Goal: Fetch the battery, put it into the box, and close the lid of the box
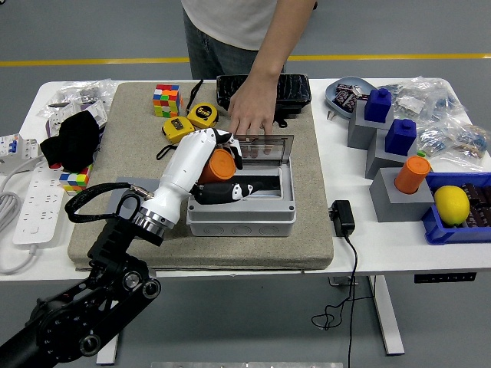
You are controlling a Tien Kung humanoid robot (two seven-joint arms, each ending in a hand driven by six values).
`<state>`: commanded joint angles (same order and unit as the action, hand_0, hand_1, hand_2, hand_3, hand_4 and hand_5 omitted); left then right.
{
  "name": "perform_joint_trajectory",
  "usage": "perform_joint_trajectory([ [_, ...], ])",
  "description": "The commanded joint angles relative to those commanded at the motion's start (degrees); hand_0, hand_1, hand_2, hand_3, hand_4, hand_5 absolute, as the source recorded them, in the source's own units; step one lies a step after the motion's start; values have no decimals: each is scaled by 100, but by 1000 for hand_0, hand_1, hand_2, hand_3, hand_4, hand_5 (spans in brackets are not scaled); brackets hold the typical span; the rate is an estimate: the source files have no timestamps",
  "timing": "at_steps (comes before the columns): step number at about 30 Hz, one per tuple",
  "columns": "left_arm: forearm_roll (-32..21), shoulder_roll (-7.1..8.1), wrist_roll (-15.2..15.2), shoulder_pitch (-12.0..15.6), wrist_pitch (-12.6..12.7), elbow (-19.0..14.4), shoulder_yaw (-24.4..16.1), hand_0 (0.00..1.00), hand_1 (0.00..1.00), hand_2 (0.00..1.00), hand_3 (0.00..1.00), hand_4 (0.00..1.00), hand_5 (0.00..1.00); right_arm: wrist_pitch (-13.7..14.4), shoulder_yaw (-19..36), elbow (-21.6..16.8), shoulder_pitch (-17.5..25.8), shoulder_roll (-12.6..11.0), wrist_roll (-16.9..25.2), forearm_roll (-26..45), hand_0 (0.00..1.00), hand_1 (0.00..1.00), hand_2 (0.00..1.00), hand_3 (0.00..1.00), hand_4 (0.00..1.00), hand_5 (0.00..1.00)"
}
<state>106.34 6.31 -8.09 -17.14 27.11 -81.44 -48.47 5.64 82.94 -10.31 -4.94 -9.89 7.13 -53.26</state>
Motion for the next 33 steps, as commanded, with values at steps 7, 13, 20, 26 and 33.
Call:
perform_joint_trajectory([
  [7, -361, -18, -165, -215, 114, 326, 391, 17, 2, 15, 23, 998, 127, 3, 14, 0, 12, 8, -11, -33, 917, 887, 829, 843, 998, 998],
  [13, -620, -56, -329, -440, 225, 679, 646, 19, 2, 14, 22, 998, 143, 3, 2, 0, -7, 13, -11, -34, 917, 887, 829, 844, 998, 998],
  [20, -896, -169, -477, -684, 323, 1115, 738, 21, 2, 13, 16, 998, 170, 10, 29, 0, -10, 12, -21, -68, 918, 887, 829, 844, 998, 998],
  [26, -1076, -281, -576, -906, 383, 1551, 840, 20, 2, 13, 14, 998, 182, 3, -14, 0, -27, 18, -17, -54, 918, 887, 829, 844, 998, 998],
  [33, -1147, -384, -644, -1133, 395, 1911, 862, 18, 2, 12, 14, 998, 194, 8, -14, 0, -45, -6, -28, -78, 918, 888, 829, 843, 998, 998],
])
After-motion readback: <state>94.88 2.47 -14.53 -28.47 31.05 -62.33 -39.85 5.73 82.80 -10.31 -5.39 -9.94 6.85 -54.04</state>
